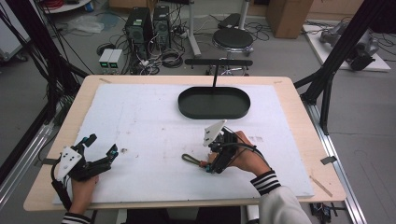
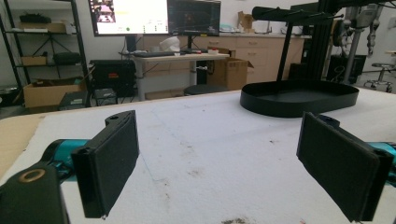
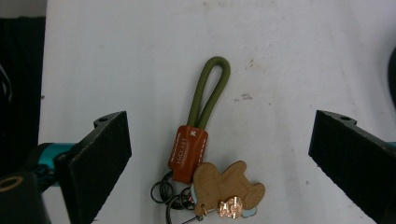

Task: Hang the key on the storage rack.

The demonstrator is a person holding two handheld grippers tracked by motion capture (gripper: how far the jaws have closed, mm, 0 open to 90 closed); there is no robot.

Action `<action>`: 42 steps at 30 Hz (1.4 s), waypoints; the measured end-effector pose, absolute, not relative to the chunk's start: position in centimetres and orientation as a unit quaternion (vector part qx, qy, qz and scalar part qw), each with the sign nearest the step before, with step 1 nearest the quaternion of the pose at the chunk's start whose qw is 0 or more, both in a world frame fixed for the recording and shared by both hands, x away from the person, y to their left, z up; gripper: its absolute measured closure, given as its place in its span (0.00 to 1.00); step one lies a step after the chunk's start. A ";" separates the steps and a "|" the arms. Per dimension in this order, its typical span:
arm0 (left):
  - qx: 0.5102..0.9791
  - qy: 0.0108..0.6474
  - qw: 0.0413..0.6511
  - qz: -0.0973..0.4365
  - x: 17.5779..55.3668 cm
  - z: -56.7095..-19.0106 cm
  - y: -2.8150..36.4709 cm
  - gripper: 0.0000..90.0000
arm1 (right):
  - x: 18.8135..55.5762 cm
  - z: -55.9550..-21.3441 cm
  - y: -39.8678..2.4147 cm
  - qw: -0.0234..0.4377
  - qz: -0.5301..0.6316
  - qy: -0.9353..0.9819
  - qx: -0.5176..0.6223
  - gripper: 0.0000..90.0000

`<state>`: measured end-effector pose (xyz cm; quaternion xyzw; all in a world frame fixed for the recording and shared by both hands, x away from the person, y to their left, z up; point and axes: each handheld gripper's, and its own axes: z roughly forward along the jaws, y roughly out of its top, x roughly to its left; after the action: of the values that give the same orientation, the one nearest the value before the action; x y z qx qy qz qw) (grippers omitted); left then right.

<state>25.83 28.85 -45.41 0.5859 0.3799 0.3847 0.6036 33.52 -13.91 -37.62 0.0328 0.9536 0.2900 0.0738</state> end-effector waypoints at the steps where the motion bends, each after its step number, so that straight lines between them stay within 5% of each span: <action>1: 0.586 0.380 0.604 0.384 25.8 -45.4 28.9 0.15 | 33.5 -37.8 -13.7 0.071 0.281 0.957 0.031 0.06; 6: 0.587 0.380 0.603 0.384 25.8 -45.4 28.9 0.15 | 33.3 -38.4 -12.9 0.068 0.252 0.965 0.028 0.06; 9: 0.586 0.380 0.604 0.384 25.8 -45.4 28.8 0.15 | 33.3 -38.7 -12.5 0.061 0.234 0.970 0.028 0.17; 22: 0.586 0.380 0.603 0.385 25.8 -45.4 28.8 0.15 | 33.6 -39.6 -11.4 0.034 0.188 0.981 0.031 0.28; 42: 0.587 0.379 0.604 0.384 25.8 -45.4 28.8 0.15 | 34.1 -40.6 -10.4 0.012 0.120 0.993 0.021 0.71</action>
<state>25.83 28.84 -45.41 0.5867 0.3793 0.3842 0.6036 34.13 -10.39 -40.58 0.0208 0.9925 0.1195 0.0117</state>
